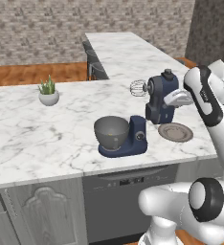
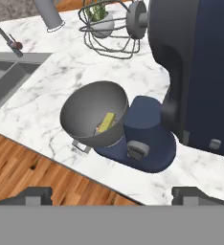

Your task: Add butter and sugar cubes to the stand mixer bowl and then turn on the stand mixer to begin making frosting.

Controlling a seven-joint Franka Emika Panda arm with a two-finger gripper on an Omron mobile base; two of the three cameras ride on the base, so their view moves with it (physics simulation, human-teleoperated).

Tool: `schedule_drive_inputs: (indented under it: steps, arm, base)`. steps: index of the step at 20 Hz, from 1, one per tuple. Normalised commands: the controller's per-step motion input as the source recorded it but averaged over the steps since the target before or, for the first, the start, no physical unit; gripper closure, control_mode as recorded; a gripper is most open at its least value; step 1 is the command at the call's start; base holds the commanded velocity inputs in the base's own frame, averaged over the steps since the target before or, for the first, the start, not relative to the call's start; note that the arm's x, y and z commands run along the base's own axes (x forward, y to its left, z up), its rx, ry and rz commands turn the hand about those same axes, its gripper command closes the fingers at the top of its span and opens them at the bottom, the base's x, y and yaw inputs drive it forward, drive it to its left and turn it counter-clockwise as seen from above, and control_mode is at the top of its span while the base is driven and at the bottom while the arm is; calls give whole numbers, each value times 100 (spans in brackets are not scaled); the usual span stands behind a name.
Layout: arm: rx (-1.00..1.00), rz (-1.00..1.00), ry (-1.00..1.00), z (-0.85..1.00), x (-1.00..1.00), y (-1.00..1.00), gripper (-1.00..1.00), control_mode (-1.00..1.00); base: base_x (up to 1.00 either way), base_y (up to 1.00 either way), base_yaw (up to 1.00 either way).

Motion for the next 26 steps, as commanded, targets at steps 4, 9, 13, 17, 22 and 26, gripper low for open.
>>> schedule_drive_inputs:
  steps: [4, 9, 13, 17, 22, 26]
  arm:
    - [20, 4, -10, 0, 5, -65, -100, -100]
    - [21, 4, -3, 0, 32, -55, -100, -100]
    - [22, 4, 0, 11, 58, -49, -100, -100]
    - [22, 4, 0, 11, 58, -34, -100, -100]
    - [22, 6, 0, 1, 68, -13, -100, -100]
    - [19, 6, 0, 0, 63, -3, -100, -100]
  base:
    - [0, 0, 0]
    - [0, 0, 0]
    - [0, 0, 0]
    - [0, 0, 0]
    - [0, 0, 0]
    - [0, 0, 0]
